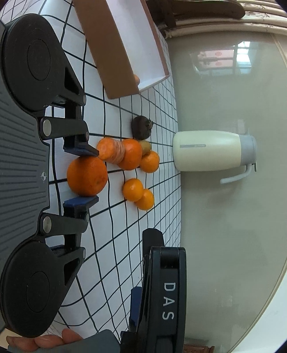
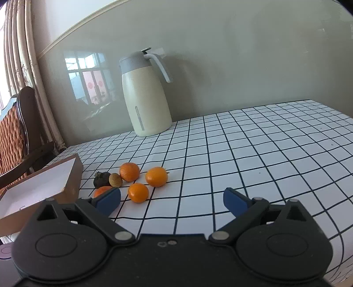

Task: Organize fruits

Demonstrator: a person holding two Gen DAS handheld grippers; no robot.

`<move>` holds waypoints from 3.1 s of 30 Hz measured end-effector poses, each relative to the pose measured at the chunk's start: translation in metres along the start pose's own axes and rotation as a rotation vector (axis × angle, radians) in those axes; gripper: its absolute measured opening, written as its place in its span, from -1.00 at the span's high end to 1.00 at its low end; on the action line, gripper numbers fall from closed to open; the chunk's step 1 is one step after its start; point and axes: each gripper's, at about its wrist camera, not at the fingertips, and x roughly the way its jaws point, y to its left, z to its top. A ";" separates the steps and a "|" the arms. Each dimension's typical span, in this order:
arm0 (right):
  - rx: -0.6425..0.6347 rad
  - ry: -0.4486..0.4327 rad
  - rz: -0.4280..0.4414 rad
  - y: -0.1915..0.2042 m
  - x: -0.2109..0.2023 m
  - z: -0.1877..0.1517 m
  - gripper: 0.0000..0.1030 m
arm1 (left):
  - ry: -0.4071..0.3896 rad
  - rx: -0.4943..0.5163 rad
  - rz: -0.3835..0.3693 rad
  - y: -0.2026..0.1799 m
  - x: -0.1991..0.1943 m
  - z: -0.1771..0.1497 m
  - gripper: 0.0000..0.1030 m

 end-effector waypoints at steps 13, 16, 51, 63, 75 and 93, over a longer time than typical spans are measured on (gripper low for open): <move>-0.032 0.052 0.030 0.019 0.026 -0.003 -0.56 | 0.006 -0.064 0.084 0.031 0.003 0.000 0.28; -0.039 0.071 0.036 0.025 0.033 -0.004 -0.46 | 0.008 -0.079 0.100 0.039 0.004 -0.001 0.28; -0.137 0.129 0.005 0.054 0.082 -0.001 0.54 | 0.018 -0.104 0.116 0.051 0.010 0.001 0.27; -0.147 0.132 0.032 0.048 0.062 -0.006 0.54 | 0.021 -0.106 0.117 0.050 0.011 0.001 0.27; -0.153 0.123 0.078 0.042 0.031 -0.009 0.54 | 0.014 -0.110 0.102 0.048 0.009 0.000 0.27; -0.189 0.088 0.123 0.053 0.002 -0.008 0.54 | -0.028 -0.112 0.102 0.056 -0.012 0.005 0.28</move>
